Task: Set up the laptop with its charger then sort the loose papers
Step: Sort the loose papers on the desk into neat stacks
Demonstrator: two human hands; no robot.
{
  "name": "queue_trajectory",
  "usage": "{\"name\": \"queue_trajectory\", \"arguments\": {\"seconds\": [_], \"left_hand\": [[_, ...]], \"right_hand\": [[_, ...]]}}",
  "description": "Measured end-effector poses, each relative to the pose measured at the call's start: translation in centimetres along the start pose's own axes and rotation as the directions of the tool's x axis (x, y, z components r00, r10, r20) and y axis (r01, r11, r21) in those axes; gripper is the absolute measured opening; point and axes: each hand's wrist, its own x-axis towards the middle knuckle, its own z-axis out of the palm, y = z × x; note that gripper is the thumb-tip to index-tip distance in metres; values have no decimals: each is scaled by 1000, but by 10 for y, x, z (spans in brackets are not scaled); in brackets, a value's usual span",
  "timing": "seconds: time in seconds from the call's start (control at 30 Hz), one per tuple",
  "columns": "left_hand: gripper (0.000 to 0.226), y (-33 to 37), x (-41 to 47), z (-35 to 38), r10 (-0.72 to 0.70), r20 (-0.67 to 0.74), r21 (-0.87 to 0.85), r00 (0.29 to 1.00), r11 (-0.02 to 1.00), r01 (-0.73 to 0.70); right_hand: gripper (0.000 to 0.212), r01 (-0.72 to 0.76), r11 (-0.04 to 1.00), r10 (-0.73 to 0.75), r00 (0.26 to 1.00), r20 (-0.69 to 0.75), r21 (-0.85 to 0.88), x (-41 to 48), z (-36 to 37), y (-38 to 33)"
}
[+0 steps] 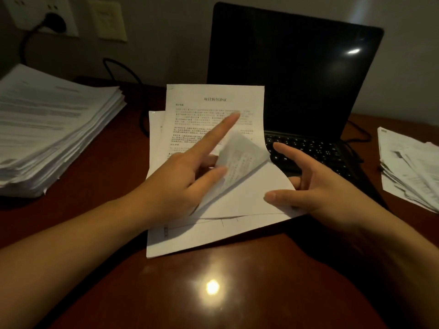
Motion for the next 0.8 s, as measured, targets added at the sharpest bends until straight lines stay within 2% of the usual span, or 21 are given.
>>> {"name": "queue_trajectory", "arguments": {"seconds": [0.1,0.2,0.3,0.4,0.47,0.57,0.63,0.73,0.8], "left_hand": [[56,-3,1,-1,18,-4,86,1000,996,-17],[42,-5,0,0,17,115,135,993,990,-33],[65,-10,-1,0,-7,148,202,989,979,-23],[60,-9,0,2,40,112,131,993,990,-55],[58,-6,-1,2,19,89,42,996,999,-23],[66,-2,-1,0,-14,26,73,1000,997,12],[64,-4,-1,-1,-25,28,104,999,994,22],[40,-7,0,2,-36,116,105,993,994,24],[51,-6,-1,3,-60,135,108,989,993,46]], "right_hand": [[101,15,999,-15,1000,3,29,0,1,0],[101,44,999,-43,997,-59,20,0,7,2],[100,66,998,-66,991,-120,-8,1,14,4],[99,61,998,-63,990,-123,-21,1,12,4],[100,28,1000,-27,998,-50,10,0,5,2],[100,-8,1000,8,1000,12,24,-3,-3,1],[100,0,999,0,1000,1,46,-5,-1,1],[101,30,999,-28,997,-66,23,-4,4,2],[102,49,998,-52,992,-115,-31,-2,10,4]]}}
